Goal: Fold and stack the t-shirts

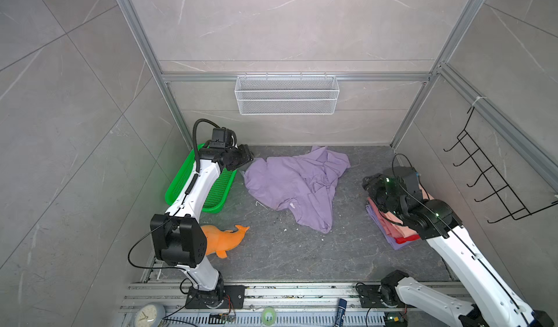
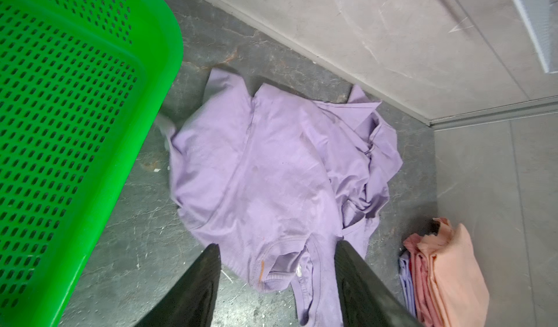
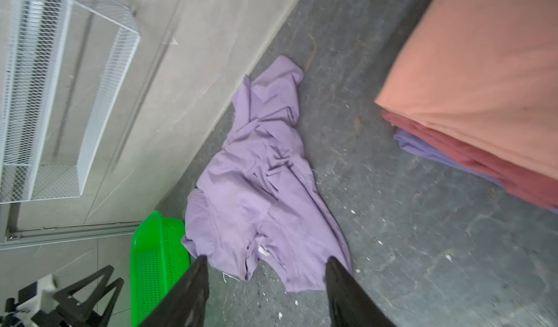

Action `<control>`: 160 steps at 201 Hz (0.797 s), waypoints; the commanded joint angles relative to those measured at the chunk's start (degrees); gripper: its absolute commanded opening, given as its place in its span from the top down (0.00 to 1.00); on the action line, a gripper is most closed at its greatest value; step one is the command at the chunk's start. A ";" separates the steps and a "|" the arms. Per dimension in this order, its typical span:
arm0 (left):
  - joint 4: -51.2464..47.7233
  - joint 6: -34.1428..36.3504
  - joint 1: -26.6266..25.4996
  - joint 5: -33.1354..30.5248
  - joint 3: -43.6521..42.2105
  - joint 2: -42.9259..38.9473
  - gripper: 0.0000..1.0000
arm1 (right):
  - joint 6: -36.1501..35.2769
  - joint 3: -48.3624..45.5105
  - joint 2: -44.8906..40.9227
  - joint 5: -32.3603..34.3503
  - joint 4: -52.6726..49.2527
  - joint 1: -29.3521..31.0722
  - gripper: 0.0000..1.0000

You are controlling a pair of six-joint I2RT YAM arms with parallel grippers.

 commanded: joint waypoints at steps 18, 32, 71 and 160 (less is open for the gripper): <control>-4.92 1.76 -7.66 -6.01 -1.79 -1.35 0.36 | -14.31 5.53 14.99 -1.48 12.10 0.33 0.35; -4.27 -0.11 -11.25 -5.74 -3.83 -0.55 0.36 | -17.39 7.84 21.48 -2.64 15.32 0.22 0.35; 5.75 -5.98 -18.99 -3.56 -4.41 6.58 0.36 | -24.90 16.28 37.01 -7.16 21.63 -0.38 0.33; 18.07 -20.96 -21.03 -0.46 -4.92 22.29 0.37 | -23.60 23.40 61.47 -19.65 24.82 -3.80 0.40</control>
